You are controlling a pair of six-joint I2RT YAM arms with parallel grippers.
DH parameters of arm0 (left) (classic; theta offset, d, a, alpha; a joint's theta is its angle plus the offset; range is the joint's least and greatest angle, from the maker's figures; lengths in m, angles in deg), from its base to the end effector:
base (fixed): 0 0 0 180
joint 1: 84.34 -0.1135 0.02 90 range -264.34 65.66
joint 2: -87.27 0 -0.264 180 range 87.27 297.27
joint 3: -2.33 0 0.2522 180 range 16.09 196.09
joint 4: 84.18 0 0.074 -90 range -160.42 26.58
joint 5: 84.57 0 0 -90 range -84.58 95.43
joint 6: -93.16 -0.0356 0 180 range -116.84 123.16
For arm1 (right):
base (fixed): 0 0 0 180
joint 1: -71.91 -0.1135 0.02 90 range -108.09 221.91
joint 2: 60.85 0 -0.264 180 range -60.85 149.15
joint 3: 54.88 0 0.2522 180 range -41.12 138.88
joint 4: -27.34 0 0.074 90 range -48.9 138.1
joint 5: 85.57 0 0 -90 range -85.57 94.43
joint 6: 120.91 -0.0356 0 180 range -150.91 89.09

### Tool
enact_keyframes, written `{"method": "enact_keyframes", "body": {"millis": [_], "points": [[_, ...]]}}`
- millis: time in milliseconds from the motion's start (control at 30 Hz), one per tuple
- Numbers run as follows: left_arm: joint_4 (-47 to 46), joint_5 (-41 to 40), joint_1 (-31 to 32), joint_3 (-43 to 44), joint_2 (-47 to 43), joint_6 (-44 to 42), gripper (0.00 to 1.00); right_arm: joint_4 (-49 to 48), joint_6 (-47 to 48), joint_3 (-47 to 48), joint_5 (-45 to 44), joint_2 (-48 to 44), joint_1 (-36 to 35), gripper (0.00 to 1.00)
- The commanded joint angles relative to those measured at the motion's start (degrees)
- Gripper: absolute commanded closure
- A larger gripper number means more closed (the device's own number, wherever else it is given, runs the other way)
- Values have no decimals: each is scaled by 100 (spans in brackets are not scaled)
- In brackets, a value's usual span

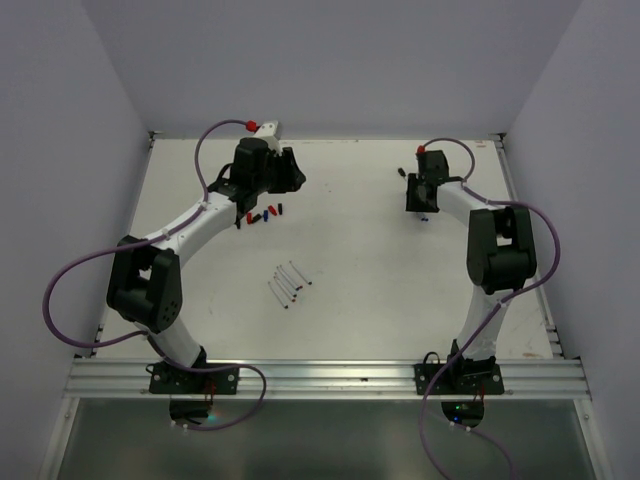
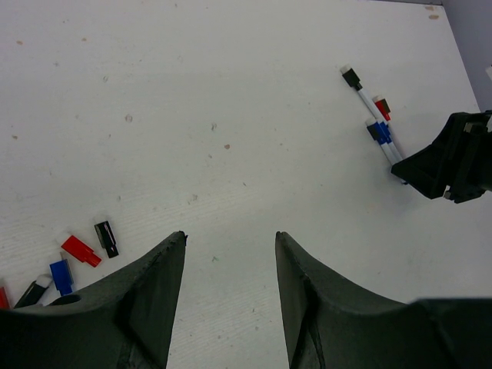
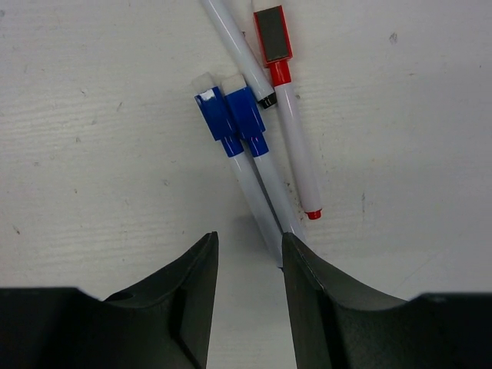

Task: Open the pen caps

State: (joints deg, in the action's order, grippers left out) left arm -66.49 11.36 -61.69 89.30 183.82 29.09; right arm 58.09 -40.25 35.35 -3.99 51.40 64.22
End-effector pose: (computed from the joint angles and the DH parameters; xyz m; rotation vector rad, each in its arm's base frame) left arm 0.3641 -0.1559 0.2837 0.0062 2.1041 -0.6266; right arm 0.4168 0.0510 0.1763 0.0971 2.4767 -0.0568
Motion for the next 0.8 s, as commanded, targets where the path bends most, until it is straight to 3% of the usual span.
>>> {"method": "enact_keyframes", "body": {"millis": [0,467,600,767], "points": [[-252,92,20,0,39,-79,47,-47,-15,202,-98,95,39,57],[-260,110,20,9,83,-62,47,41,-24,281,122,350,39,60],[-243,110,20,-8,65,-71,47,199,-24,457,157,508,39,71],[-234,285,28,0,153,-10,46,199,20,475,254,553,39,77]]}}
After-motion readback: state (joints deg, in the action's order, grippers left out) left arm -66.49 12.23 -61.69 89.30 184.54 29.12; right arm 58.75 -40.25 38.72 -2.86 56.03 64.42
